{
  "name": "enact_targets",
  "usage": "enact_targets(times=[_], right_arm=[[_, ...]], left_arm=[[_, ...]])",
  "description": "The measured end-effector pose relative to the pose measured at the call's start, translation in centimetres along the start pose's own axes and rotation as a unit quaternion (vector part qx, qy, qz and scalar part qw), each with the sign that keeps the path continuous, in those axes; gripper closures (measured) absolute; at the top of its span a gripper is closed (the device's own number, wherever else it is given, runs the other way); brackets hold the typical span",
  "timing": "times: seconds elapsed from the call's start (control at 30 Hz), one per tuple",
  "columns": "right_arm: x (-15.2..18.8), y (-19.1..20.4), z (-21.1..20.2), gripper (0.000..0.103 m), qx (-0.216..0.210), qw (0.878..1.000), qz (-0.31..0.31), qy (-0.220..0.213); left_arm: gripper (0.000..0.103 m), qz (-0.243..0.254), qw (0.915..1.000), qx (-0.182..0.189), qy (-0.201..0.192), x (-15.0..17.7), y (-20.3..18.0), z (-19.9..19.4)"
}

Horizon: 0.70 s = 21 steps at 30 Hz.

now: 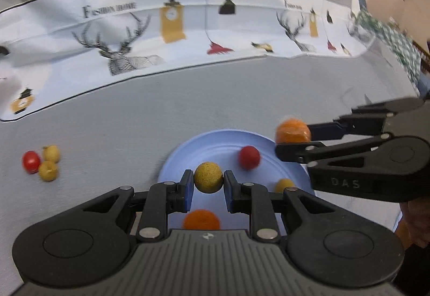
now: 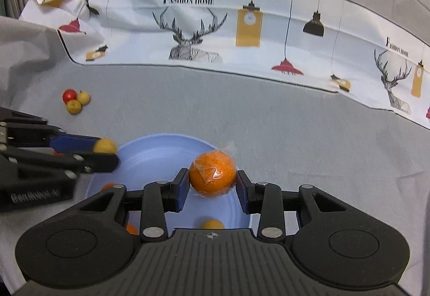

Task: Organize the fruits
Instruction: 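Carry the yellow fruit and the wrapped orange over the blue plate, then open left gripper to drop the yellow fruit while right gripper releases the wrapped orange onto the plate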

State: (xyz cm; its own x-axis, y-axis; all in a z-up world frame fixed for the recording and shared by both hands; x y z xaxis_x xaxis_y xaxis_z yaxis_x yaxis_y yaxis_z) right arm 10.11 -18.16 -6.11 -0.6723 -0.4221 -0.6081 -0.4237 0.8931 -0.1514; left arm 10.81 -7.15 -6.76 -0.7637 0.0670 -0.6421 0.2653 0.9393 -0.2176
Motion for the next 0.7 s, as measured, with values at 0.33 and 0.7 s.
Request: enact_targets(times=[0.33,0.7], right_arm=[[0.8,-0.6,0.4,0.064,-0.001,1.000,0.001,0.016],[0.8,-0.3,0.7,0.064,-0.006,1.000,-0.005,0.026]], left_arm=[[0.077,0.030,0.9990,-0.025,0.024,0.5,-1.8,2.6],[0.077,0.041,0.9983,-0.033,0.026,0.7,-1.8,2.6]])
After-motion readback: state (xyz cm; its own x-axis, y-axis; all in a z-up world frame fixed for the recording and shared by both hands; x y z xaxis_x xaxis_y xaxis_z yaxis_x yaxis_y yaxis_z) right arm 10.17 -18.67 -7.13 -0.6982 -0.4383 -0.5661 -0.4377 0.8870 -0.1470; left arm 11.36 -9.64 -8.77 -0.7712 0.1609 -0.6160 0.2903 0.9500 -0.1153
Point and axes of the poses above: each gripper's, at about its wrist camera, not at the fingertips, and z roughly the way its jaws point, y to its left, x to its underside, the point moved 8 cm from there along z, roughly the way its jaws point, and after that the axes turned 10 degrees about -z, right-handed, at the moved point
